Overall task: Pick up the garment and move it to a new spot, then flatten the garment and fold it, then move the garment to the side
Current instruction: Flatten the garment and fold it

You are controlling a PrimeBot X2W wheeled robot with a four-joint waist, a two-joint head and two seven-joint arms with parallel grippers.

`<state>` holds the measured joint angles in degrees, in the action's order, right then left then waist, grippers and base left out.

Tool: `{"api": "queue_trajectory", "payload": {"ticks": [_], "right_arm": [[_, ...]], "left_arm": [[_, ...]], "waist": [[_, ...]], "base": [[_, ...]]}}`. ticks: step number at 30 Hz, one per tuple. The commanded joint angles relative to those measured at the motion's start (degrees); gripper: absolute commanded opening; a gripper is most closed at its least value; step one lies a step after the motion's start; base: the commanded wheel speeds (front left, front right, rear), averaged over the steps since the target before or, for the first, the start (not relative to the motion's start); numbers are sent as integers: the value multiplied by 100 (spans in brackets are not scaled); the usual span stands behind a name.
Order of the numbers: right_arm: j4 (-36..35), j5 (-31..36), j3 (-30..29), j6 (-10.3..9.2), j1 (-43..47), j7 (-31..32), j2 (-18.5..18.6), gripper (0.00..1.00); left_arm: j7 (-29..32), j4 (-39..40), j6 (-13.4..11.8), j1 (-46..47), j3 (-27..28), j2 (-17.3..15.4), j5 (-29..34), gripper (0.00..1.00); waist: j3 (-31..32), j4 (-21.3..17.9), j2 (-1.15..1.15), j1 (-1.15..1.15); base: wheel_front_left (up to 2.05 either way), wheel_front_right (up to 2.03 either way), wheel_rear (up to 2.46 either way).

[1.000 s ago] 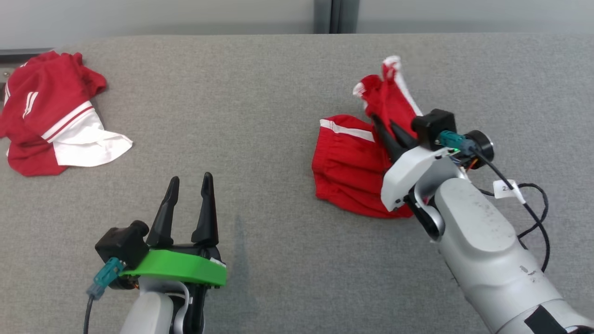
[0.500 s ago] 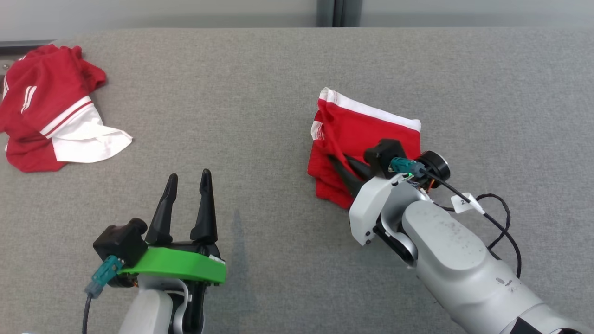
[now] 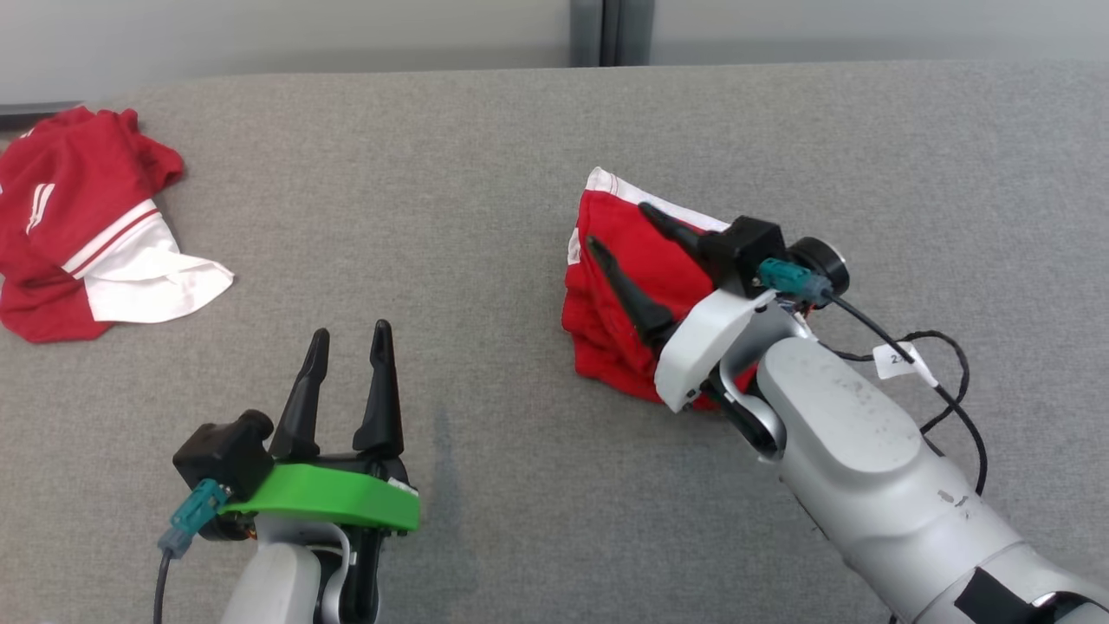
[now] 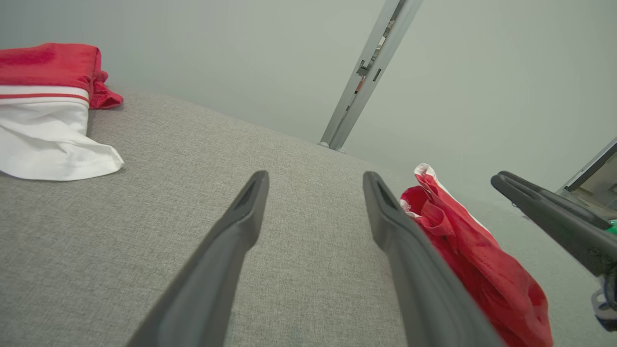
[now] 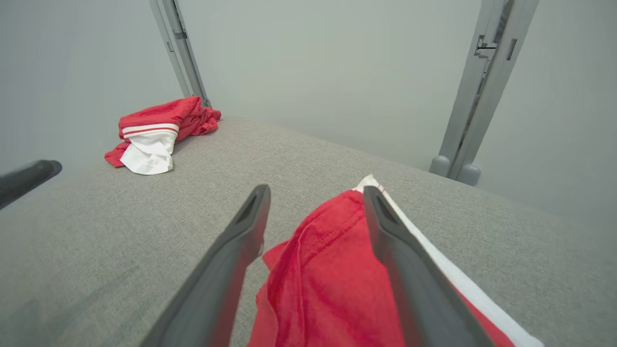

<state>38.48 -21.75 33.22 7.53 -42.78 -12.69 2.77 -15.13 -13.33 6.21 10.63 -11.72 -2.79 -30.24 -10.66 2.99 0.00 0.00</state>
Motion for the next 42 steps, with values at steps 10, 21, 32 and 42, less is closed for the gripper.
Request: {"api": "queue_trajectory", "payload": {"ticks": [10,21,32,42], "right_arm": [[295,1087,-1283,-9,198,-156,35,0],[888,1466,-1448,-9,757,-206,20,0],[468,487,131,-9,841,-193,26,0],[923,194,765,-9,373,-181,23,0]], "left_arm": [[-1,34,11,-86,-13,-20,36,100],[-1,11,29,-124,-39,-19,40,100],[-1,12,36,-57,-50,-19,7,100],[-1,15,24,83,-37,-19,-42,100]], "waist": [[50,22,0,0],[36,181,0,0],[-81,363,0,0],[-273,486,0,0]], "base": [[0,0,0],[0,0,0],[0,0,0],[0,0,0]]}}
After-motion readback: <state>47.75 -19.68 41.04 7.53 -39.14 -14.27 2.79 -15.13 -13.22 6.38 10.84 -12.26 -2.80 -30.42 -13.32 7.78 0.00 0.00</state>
